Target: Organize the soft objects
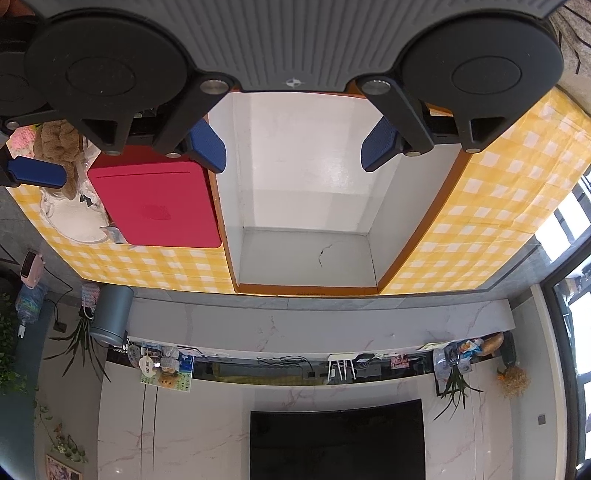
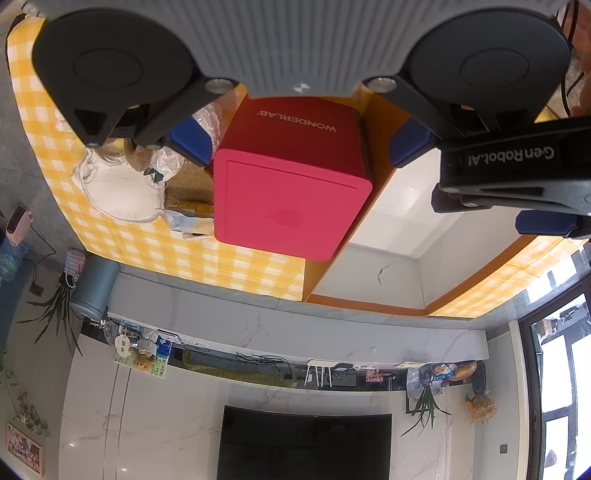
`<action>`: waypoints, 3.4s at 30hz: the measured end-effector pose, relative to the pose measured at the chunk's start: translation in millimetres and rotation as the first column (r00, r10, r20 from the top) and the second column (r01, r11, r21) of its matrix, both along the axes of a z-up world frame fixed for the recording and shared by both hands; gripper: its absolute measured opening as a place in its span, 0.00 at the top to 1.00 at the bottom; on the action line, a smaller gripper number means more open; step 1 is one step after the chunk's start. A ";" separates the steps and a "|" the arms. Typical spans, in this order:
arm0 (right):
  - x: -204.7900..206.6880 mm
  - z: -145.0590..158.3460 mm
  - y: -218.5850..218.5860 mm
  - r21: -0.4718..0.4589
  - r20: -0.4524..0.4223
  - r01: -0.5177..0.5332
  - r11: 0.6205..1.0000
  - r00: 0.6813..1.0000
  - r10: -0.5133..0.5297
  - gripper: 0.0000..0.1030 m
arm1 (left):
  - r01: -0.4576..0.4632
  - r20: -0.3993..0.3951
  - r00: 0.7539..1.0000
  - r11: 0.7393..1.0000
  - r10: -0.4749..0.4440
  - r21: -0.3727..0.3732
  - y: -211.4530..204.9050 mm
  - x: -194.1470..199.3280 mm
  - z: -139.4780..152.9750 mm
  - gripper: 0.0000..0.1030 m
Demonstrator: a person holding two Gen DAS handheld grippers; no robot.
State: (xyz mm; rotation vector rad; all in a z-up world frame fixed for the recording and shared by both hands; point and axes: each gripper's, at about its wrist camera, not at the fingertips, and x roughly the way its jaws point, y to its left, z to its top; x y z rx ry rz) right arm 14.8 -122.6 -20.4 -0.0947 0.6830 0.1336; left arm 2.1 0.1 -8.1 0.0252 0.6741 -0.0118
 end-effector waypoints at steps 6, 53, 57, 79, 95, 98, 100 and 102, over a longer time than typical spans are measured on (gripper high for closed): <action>-0.6 1.0 0.6 0.013 0.005 -0.011 1.000 1.000 0.011 0.03 | 0.048 0.043 0.998 0.998 -0.050 0.034 -3.7 -5.1 4.0 0.18; 31.2 -42.7 -214.3 0.408 -0.322 0.452 0.793 0.884 -0.338 0.03 | 0.357 0.055 0.934 0.933 -0.354 -0.053 -74.0 5.3 33.7 0.08; 40.9 -72.5 -226.0 0.541 -0.446 0.534 0.649 0.837 -0.317 0.03 | 0.347 0.023 0.938 0.937 -0.346 -0.047 -72.7 4.3 26.9 0.08; 52.7 -83.4 -207.4 0.447 -0.382 0.546 0.709 0.833 -0.401 0.44 | 0.293 -0.082 0.954 0.955 -0.289 0.040 -68.3 11.7 -3.8 0.08; -16.6 1.3 -230.4 0.643 -0.099 0.356 0.678 0.916 -0.388 0.50 | 0.377 -0.066 0.924 0.926 -0.378 -0.023 -87.8 14.2 0.7 0.08; -28.6 11.3 -234.8 0.583 -0.065 0.406 0.704 0.887 -0.458 0.50 | 0.447 -0.053 0.893 0.894 -0.448 -0.025 -106.2 12.5 -0.5 0.08; -34.5 12.5 -240.3 0.572 -0.059 0.433 0.697 0.869 -0.491 0.50 | 0.514 -0.057 0.856 0.858 -0.514 -0.016 -121.8 11.7 -2.5 0.08; -37.7 11.4 -247.4 0.578 -0.061 0.449 0.681 0.856 -0.513 0.50 | 0.572 -0.108 0.815 0.820 -0.569 0.000 -140.8 12.4 -8.6 0.08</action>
